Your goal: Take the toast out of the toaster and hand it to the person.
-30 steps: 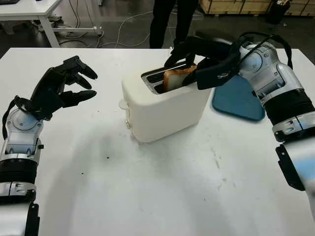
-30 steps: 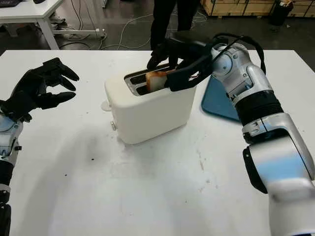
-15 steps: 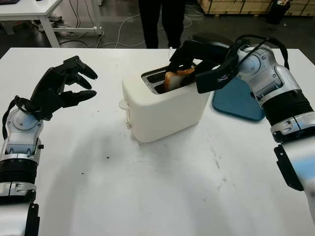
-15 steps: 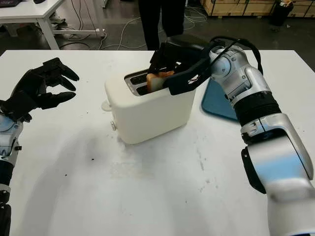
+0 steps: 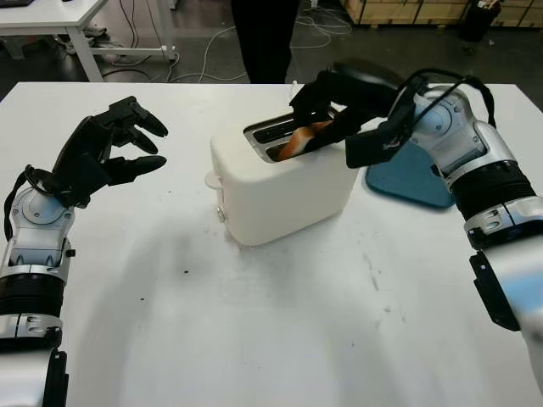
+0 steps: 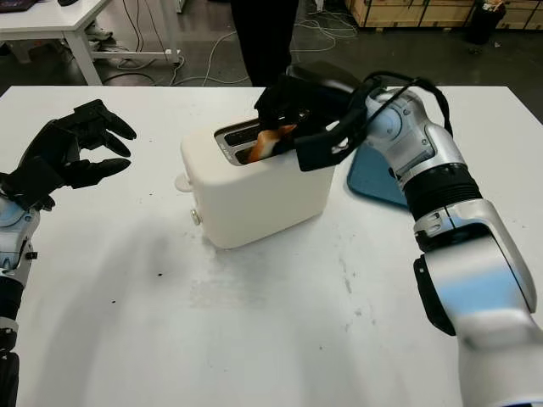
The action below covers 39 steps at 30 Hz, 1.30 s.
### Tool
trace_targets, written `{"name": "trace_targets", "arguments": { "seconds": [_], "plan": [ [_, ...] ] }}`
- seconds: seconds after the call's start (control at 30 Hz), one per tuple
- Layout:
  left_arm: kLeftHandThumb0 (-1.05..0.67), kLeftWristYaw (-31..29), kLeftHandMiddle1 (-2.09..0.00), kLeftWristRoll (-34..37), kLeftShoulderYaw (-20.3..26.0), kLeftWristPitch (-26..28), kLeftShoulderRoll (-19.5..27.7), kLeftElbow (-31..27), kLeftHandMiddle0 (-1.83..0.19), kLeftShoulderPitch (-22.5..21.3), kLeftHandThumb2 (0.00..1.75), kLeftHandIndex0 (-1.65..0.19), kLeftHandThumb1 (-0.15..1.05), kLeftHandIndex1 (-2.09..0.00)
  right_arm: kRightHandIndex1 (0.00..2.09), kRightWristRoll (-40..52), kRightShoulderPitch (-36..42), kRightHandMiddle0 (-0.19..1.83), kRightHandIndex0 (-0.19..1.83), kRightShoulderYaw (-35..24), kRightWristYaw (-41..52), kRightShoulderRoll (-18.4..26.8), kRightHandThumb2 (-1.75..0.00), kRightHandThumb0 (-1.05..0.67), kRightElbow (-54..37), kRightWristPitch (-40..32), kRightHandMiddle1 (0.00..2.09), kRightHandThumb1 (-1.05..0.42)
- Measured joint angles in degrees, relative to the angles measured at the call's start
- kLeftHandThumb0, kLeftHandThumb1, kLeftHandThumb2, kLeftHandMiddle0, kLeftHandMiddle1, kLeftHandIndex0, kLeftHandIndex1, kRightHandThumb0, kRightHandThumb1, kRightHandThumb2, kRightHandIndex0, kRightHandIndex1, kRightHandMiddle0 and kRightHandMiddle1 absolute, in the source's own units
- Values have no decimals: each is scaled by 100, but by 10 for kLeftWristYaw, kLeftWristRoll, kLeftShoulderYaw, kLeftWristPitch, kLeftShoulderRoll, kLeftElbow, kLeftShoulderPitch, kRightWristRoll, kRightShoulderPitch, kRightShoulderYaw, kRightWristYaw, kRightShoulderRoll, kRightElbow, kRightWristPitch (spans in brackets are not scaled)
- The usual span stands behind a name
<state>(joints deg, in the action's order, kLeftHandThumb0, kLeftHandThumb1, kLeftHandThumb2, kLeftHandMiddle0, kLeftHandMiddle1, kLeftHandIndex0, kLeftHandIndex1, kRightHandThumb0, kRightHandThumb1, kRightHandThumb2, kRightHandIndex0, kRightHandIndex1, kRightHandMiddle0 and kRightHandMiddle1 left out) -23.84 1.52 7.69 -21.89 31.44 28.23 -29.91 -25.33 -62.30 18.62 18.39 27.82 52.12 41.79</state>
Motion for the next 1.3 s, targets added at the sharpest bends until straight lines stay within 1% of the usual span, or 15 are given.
{"name": "trace_targets", "arguments": {
  "seconds": [0.1,0.3,0.4,0.47,0.53,0.57,0.67,0.73,0.87,0.93,1.0,1.07,1.13,1.23,1.3],
  "plan": [
    [-105,1,-149,-1,0,0,0,0,-33,0,10,-30,92,-141,175,-14,-1,91,117,0,-47,-2,-22,-40,26,23,174,-92],
    [-105,1,-149,0,0,3,0,0,-34,0,9,-30,92,-141,175,-50,-15,89,117,0,-139,0,-20,-35,67,38,175,-92],
    [-105,1,-149,0,0,4,0,0,-34,0,9,-30,92,-141,175,-47,-30,87,113,-8,-141,4,-20,-32,82,39,175,-92],
    [-105,1,-148,0,0,4,0,0,-33,0,9,-30,92,-141,175,-42,-44,85,109,-19,-137,10,-19,-33,87,39,175,-92],
    [-105,0,-148,0,0,4,0,0,-33,0,9,-30,92,-141,175,-34,-59,85,107,-35,-138,16,-16,-35,89,33,175,-92],
    [-105,0,-148,0,0,4,0,0,-33,0,8,-31,92,-141,175,-29,-66,85,107,-44,-141,18,-15,-33,89,30,175,-92],
    [-105,0,-149,0,0,5,0,0,-34,0,8,-31,92,-141,175,1,-89,87,107,-73,-141,22,-17,-32,97,24,175,-92],
    [-105,0,-148,0,0,6,0,0,-34,0,8,-31,92,-140,175,22,-103,91,111,-93,-139,24,-17,-32,103,12,175,-92],
    [-105,0,-147,0,0,8,0,0,-34,0,9,-31,92,-139,175,77,-121,94,115,-139,-120,27,-22,-39,112,-11,175,-92],
    [-105,0,-147,0,0,8,0,0,-34,0,9,-31,92,-139,175,99,-124,95,114,-158,-108,29,-21,-36,115,-30,175,-92],
    [-105,0,-147,0,0,8,0,0,-34,0,8,-31,92,-139,175,127,-125,95,113,-178,-95,28,-20,-38,118,-64,175,-92],
    [-105,0,-147,0,0,8,0,0,-34,0,8,-31,92,-140,175,159,-125,94,113,-200,-82,25,-23,-41,119,-114,175,-92],
    [-105,-1,-147,0,0,8,0,0,-34,0,8,-31,92,-139,175,176,-125,93,112,-214,-81,23,-26,-40,120,-154,175,-92],
    [-105,-1,-147,0,0,8,0,0,-34,0,9,-31,92,-139,175,191,-125,89,110,-231,-82,19,-29,-43,124,-179,175,-92],
    [-105,0,-147,0,0,8,0,0,-34,0,10,-31,92,-139,175,203,-125,85,110,-243,-85,15,-31,-38,136,-200,175,-92]
  ]
}}
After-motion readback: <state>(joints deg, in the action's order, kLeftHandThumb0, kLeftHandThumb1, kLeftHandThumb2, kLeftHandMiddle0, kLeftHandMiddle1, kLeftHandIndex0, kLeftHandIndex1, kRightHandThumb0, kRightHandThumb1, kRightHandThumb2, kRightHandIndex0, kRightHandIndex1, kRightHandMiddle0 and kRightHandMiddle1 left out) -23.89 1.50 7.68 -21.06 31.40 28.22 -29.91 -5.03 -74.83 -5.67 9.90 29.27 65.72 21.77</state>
